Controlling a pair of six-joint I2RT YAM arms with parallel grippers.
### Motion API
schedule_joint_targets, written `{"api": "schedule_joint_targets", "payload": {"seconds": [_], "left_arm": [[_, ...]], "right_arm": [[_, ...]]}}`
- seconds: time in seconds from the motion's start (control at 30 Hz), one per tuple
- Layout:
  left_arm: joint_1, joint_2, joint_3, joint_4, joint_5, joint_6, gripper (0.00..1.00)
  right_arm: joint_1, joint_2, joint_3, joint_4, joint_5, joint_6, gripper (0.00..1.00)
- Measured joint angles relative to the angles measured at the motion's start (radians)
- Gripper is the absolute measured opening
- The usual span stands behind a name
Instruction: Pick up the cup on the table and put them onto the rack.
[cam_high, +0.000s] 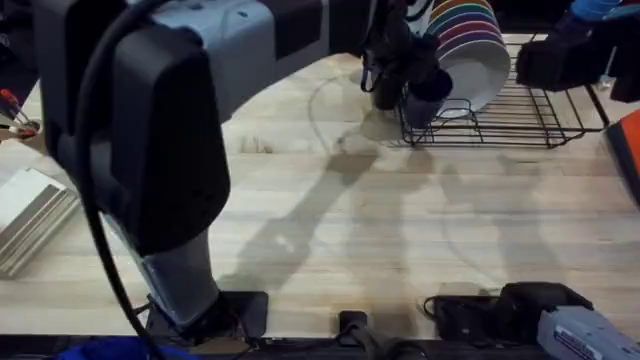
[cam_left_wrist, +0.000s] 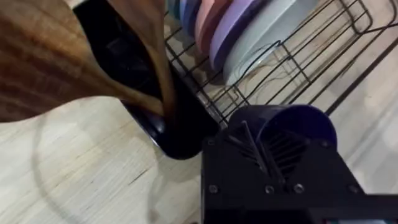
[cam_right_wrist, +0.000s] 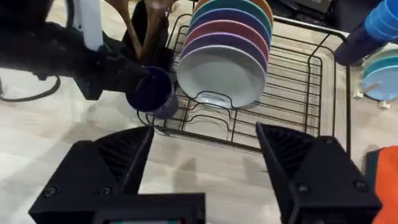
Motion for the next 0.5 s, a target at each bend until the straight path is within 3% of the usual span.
{"api": "schedule_joint_targets", "payload": {"seconds": [0.5], "left_arm": [[0.0,0.031,0.0,-0.014,0.014,-0.008,0.043]], "right_arm": [[0.0,0.0,0.0,0.0,0.0,0.0,0.996]]}}
